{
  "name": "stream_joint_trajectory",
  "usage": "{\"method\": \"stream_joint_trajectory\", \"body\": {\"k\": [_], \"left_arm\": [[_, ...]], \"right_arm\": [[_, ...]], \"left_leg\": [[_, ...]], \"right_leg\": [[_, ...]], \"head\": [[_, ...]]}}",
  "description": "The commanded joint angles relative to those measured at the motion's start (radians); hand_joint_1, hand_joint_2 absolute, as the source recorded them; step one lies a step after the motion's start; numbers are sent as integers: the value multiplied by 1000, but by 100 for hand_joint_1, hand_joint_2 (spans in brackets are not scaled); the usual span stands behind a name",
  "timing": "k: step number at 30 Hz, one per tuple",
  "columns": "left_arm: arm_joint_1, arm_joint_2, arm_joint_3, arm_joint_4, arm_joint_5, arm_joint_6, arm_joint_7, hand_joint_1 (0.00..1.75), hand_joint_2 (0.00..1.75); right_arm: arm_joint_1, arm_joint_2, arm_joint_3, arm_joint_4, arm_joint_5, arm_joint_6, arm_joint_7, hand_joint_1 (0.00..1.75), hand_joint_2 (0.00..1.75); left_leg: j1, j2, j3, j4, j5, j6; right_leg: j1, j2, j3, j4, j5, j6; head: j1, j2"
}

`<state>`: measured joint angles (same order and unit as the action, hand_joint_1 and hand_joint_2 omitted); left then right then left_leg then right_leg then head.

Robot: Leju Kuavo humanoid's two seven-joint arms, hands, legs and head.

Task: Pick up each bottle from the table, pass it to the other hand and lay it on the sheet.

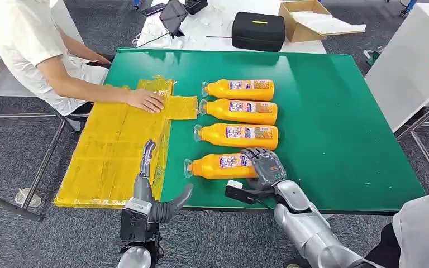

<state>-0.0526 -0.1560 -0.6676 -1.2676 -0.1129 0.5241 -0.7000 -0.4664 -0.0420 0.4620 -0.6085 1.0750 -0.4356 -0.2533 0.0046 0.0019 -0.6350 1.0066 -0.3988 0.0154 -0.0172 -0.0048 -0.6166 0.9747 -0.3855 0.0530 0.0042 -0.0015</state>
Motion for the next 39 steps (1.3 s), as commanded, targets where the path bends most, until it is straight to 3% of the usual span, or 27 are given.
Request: {"method": "stream_joint_trajectory", "body": {"k": [1, 5, 8, 12, 14, 17, 19, 23, 28, 31, 39], "left_arm": [[-23, 28, -22, 19, 0, -5, 2, 0, 175], [-16, 29, -21, 4, -2, -9, 2, 0, 175], [-6, 21, 8, 5, 50, -46, 2, 0, 175], [42, 3, 78, -110, 125, -26, 2, 0, 175], [62, -5, 104, -169, 142, 2, 2, 0, 175], [108, -15, 163, -277, 173, 42, 2, 0, 175], [119, -9, 169, -241, 226, 8, 2, 0, 175], [140, 15, 164, -159, 418, -91, 16, 0, 175], [143, 18, 163, -158, 422, -94, 13, 0, 175], [144, 31, 152, -143, 519, -144, 78, 0, 175], [82, 67, 32, 23, 545, -308, 157, 0, 175]], "right_arm": [[52, -8, 25, 31, -6, 17, -2, 175, 175], [65, 1, 1, 22, -53, 35, -26, 175, 175], [107, 32, -91, -20, -249, 107, -156, 175, 175], [159, 52, -145, -139, -353, 21, -204, 175, 175], [169, 58, -158, -179, -374, -14, -206, 157, 175], [202, 67, -195, -296, -427, -60, -209, 164, 175], [223, 68, -209, -345, -451, -59, -207, 166, 175], [301, 71, -230, -455, -462, -83, -217, 143, 175], [307, 71, -229, -463, -462, -83, -218, 141, 175], [330, 86, -247, -496, -477, -107, -232, 140, 175], [333, 112, -203, -553, -610, 12, -310, 134, 175]], "left_leg": [[1, -2, 4, -1, -1, -1], [1, -3, 4, -1, -1, -1], [2, -3, 5, -1, -1, -1], [2, -1, 7, -1, -3, -2], [2, 0, 6, 1, -4, -2], [1, 1, 3, 1, -3, -2], [1, 0, 2, 1, -3, -2], [1, -1, 2, 0, -3, -2], [1, -1, 0, -1, -3, -2], [1, 0, 0, 0, -4, -2], [0, 0, -2, -1, -2, -2]], "right_leg": [[1, -2, 5, -2, -1, -2], [1, -2, 6, -2, -1, -2], [2, -2, 7, -2, -2, -3], [3, 0, 8, -2, -1, -3], [3, 0, 6, 0, -2, -3], [2, 1, 3, 1, -1, -2], [1, 1, 2, 1, -1, -2], [1, 1, 4, 0, -2, -1], [1, 0, 2, 0, -2, -2], [1, 2, 1, 0, -3, -2], [0, 1, -2, 0, -2, -1]], "head": [[0, 0], [0, 0], [0, 0], [0, 0], [0, 0], [0, 0], [0, 0], [0, 0], [0, 0], [0, 0], [0, 0]]}}
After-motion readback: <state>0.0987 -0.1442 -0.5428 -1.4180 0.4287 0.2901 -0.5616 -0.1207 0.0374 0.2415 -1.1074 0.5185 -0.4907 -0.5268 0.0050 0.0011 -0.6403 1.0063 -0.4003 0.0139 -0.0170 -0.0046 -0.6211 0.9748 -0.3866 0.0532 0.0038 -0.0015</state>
